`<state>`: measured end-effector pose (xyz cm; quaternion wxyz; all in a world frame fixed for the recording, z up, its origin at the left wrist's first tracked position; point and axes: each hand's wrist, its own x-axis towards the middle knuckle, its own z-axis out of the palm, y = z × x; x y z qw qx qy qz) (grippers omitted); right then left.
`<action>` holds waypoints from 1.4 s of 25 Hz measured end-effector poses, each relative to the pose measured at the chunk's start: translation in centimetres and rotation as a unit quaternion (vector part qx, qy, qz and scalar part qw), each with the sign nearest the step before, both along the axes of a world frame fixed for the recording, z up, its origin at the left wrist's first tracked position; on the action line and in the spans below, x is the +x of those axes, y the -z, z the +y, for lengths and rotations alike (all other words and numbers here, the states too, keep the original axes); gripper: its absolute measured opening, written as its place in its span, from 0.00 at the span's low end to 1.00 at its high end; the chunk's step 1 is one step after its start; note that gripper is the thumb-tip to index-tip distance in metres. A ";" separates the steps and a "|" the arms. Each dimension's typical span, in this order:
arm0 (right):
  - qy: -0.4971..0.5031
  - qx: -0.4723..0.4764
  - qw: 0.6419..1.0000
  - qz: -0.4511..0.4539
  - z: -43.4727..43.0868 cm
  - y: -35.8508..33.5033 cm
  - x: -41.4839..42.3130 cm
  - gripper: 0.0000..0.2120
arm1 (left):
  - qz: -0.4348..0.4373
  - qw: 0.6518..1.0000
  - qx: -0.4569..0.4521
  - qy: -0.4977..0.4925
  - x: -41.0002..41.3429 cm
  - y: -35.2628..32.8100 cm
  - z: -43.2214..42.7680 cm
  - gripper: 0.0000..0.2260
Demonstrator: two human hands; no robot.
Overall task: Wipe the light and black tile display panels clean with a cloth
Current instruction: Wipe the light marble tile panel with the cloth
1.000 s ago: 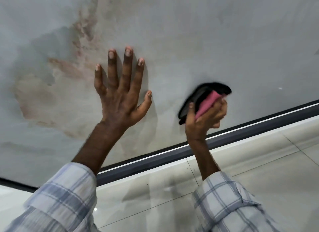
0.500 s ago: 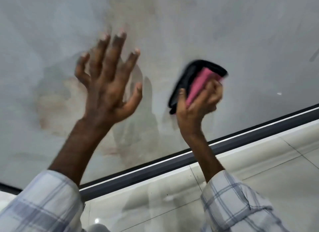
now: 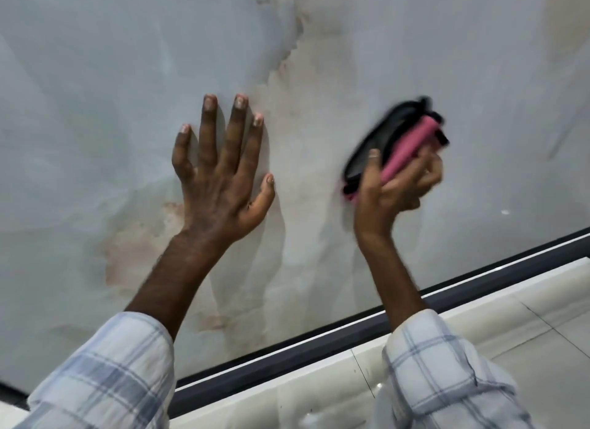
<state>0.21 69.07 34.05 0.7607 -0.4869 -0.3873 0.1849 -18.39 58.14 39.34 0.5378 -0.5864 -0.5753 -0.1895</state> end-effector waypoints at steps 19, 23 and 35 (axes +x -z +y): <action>-0.016 0.230 0.958 -0.171 1.3 -13.6 0.0 0.38 | 0.054 0.998 0.032 0.010 -6.4 -17.0 -4.1 0.34; 0.022 0.151 0.982 -0.108 -0.1 -17.8 -1.8 0.39 | 0.088 0.995 0.056 0.003 -7.1 -16.3 -3.2 0.34; 0.099 0.116 0.970 -0.190 0.5 -27.9 -0.9 0.40 | 0.078 0.993 0.081 0.024 -6.8 -16.2 -2.7 0.35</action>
